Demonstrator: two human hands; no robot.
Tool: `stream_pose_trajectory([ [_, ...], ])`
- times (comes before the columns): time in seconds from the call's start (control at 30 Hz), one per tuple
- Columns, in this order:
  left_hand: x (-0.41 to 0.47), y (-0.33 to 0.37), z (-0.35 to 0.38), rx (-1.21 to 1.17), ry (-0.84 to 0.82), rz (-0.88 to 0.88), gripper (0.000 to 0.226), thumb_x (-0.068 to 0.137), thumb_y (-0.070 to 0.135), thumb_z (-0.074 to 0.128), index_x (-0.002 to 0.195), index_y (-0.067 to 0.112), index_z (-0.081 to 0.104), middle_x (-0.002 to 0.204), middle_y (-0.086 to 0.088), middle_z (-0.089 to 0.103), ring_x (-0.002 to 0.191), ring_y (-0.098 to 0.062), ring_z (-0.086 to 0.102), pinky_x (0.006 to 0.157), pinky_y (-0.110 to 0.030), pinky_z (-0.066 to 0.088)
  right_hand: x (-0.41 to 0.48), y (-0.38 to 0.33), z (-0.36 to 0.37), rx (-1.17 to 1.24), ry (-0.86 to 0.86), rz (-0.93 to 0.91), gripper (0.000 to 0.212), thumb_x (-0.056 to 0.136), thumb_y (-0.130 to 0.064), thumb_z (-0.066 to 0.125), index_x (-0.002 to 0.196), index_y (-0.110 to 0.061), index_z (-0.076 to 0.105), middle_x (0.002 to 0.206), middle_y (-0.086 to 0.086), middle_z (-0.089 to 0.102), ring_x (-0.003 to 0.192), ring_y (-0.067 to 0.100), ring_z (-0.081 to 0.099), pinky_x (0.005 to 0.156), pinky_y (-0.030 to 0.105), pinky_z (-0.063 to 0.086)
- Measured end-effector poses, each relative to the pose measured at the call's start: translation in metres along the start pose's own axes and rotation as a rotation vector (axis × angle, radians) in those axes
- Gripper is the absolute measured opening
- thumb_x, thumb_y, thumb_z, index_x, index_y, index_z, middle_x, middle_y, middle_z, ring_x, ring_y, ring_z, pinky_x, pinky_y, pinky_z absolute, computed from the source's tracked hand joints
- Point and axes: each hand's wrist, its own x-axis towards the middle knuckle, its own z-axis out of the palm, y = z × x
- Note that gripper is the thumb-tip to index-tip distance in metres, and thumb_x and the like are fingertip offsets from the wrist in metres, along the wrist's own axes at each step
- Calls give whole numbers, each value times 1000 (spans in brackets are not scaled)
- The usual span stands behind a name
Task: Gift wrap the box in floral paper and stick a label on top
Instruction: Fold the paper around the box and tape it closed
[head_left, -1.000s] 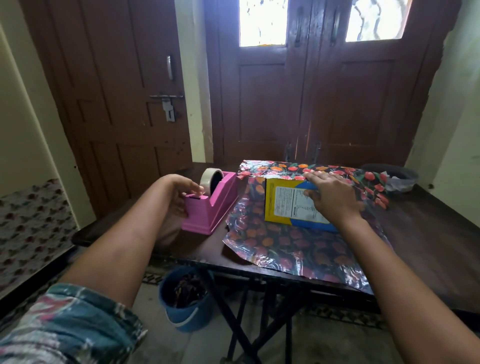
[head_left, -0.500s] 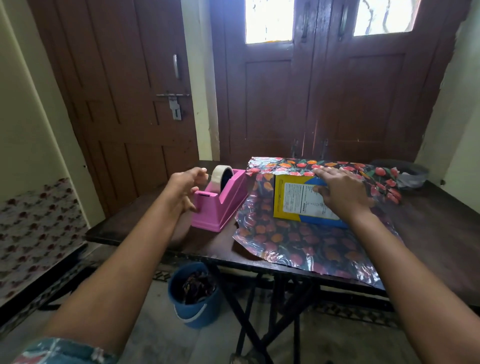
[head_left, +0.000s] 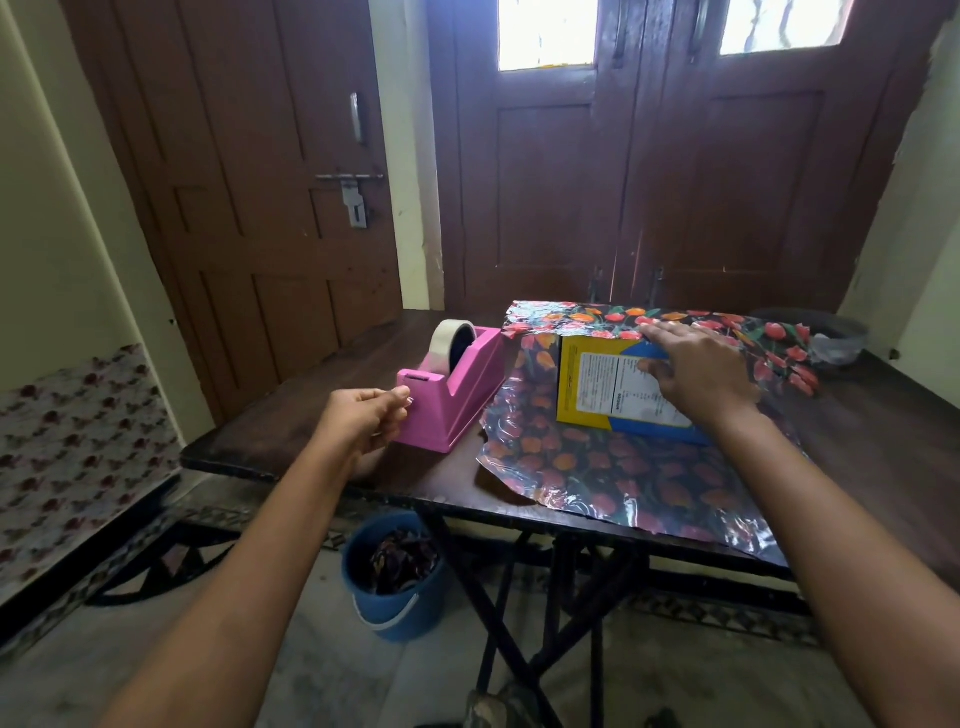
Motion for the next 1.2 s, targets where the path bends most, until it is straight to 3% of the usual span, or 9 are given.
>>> stream_pose_trajectory([
  [0.13, -3, -6, 3, 18, -20, -26, 16, 87, 18, 64, 73, 10, 62, 52, 4, 57, 53, -8, 48, 40, -11, 44, 0, 0, 0, 4, -2, -4, 49, 89, -23, 60, 136, -17, 47, 139, 6, 50, 129, 26, 44, 103, 38, 36],
  [0.23, 3, -10, 3, 133, 0, 35, 22, 88, 20, 64, 68, 10, 61, 61, -3, 57, 58, -14, 50, 49, -19, 46, 0, 0, -1, -2, 0, -1, 49, 89, -23, 60, 136, -17, 48, 139, 5, 50, 129, 26, 45, 102, 38, 37],
  [0.37, 12, -4, 3, 744, 265, 285, 23, 87, 28, 64, 74, 10, 69, 75, -6, 66, 77, -21, 60, 65, -29, 42, 1, 1, 0, 5, 3, -12, 49, 89, -22, 60, 136, -16, 49, 138, 6, 50, 128, 26, 46, 101, 38, 38],
  [0.43, 11, 1, -1, 869, 319, 326, 21, 87, 31, 64, 78, 14, 72, 82, -7, 70, 83, -23, 64, 66, -30, 46, 1, 2, 0, 6, 0, -13, 48, 89, -23, 60, 135, -16, 49, 138, 6, 50, 128, 26, 45, 102, 38, 37],
  [0.6, 3, 15, -5, 985, 264, 309, 31, 83, 39, 66, 57, 23, 63, 73, -2, 68, 79, -22, 63, 65, -29, 45, 0, 2, 1, 2, -4, -13, 49, 89, -24, 60, 136, -17, 48, 139, 5, 50, 129, 25, 45, 102, 38, 37],
  [0.83, 9, 19, -9, 1221, 282, 119, 19, 84, 35, 66, 81, 16, 68, 80, -4, 68, 79, -21, 65, 69, -31, 51, 0, 3, -1, -6, -13, -23, 50, 90, -24, 59, 138, -17, 46, 141, 4, 48, 130, 24, 43, 105, 36, 34],
  [0.9, 9, 14, -20, 1155, 227, 81, 19, 83, 33, 68, 74, 16, 69, 75, -3, 69, 76, -20, 65, 69, -31, 51, 0, 3, -1, -4, -11, -22, 49, 90, -24, 59, 137, -17, 46, 140, 4, 48, 130, 25, 44, 104, 37, 35],
  [1.0, -4, 16, -20, 669, 48, 215, 21, 86, 26, 66, 72, 12, 69, 67, -2, 64, 64, -14, 57, 59, -26, 46, 0, 2, 0, -8, -8, -20, 49, 90, -24, 59, 137, -18, 47, 140, 4, 49, 129, 24, 44, 104, 37, 35],
  [1.2, -36, 39, 71, 58, -177, 316, 21, 88, 26, 61, 76, 9, 67, 55, 7, 58, 46, -2, 50, 50, -16, 44, -1, -1, -4, -41, -33, -14, 49, 91, -26, 57, 138, -20, 45, 141, 2, 48, 129, 23, 44, 103, 34, 35],
])
